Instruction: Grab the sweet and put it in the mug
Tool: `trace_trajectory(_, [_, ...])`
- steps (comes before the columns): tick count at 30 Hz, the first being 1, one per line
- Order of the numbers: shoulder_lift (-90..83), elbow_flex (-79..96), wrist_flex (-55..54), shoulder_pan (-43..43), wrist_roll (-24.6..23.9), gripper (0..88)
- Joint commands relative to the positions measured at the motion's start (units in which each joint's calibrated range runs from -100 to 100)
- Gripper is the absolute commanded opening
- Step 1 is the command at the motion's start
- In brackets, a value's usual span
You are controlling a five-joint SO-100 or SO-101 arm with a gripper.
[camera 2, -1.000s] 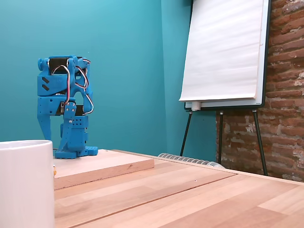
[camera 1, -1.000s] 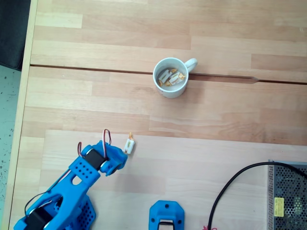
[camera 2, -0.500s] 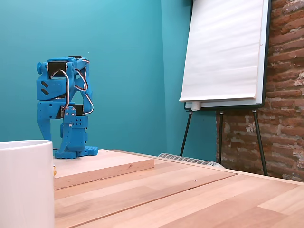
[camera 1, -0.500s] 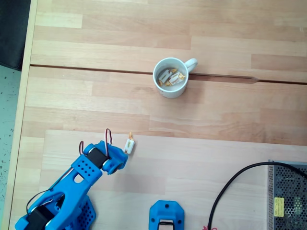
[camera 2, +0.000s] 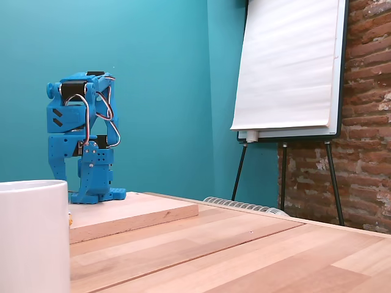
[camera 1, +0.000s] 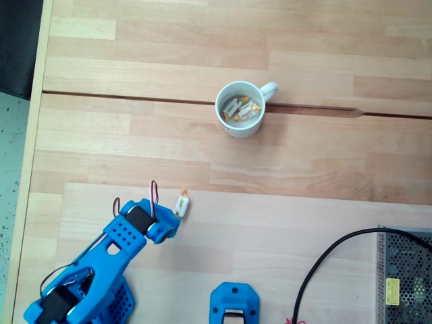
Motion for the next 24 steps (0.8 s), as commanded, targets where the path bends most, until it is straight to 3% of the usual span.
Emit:
trace_trajectory(1, [1.8,-2.6,-3.0,0.4,-0.1,7.3])
trace_trajectory(14, [5.3,-2.4,-8.0,-0.1,-0.2,8.1])
trace_trajectory(24, [4.7,-2.5,-8.0,-0.2,-0.1,22.2])
